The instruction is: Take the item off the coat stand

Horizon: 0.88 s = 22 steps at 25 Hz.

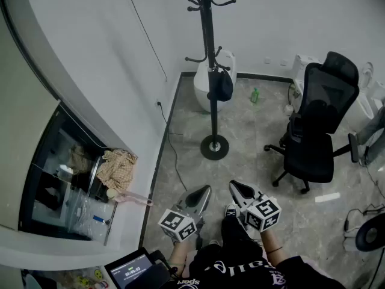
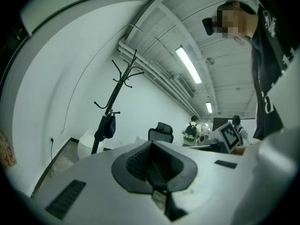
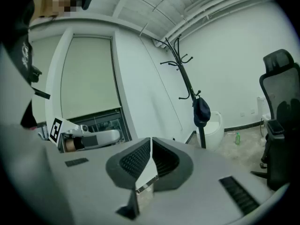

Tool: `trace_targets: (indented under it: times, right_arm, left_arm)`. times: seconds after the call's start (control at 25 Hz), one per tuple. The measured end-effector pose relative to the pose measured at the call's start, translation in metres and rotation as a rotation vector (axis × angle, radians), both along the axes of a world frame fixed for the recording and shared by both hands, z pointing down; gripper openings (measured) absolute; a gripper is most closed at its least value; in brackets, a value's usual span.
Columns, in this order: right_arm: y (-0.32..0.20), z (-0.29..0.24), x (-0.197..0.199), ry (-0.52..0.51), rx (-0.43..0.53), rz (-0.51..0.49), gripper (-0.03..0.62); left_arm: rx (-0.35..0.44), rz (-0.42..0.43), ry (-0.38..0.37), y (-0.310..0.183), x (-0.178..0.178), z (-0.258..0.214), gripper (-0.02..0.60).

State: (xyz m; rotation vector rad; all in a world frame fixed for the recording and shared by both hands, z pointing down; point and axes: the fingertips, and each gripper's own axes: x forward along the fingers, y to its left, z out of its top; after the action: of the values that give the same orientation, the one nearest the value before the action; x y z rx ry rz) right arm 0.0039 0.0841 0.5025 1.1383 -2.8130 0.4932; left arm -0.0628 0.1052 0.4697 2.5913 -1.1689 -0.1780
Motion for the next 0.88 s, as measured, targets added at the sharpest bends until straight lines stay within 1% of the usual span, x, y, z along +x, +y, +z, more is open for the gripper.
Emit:
trace_targets:
  times: [0.16, 0.24, 0.36, 0.56, 0.72, 0.88]
  right_arm:
    - [-0.049, -0.004, 0.009, 0.007, 0.011, -0.014, 0.025]
    - [-0.075, -0.006, 0.015, 0.014, 0.01, -0.032, 0.025]
    - [-0.117, -0.01, 0.027, 0.014, 0.01, -0.055, 0.025]
    - [-0.186, -0.016, 0.042, 0.013, 0.034, -0.079, 0.025]
    - [-0.225, -0.015, 0.047, 0.003, 0.033, -0.109, 0.025]
    - [-0.249, -0.01, 0.048, -0.012, 0.018, -0.128, 0.025]
  left_arm:
    - [0.016, -0.007, 0.007, -0.047, 0.008, 0.001, 0.003]
    - [0.02, -0.028, 0.019, -0.075, 0.012, -0.001, 0.003]
    - [0.02, -0.053, 0.025, -0.116, 0.025, -0.011, 0.004]
    - [0.043, -0.059, 0.014, -0.178, 0.047, -0.017, 0.004]
    - [0.049, -0.068, 0.002, -0.213, 0.06, -0.018, 0.004]
    - [0.036, -0.074, -0.015, -0.231, 0.067, -0.015, 0.004]
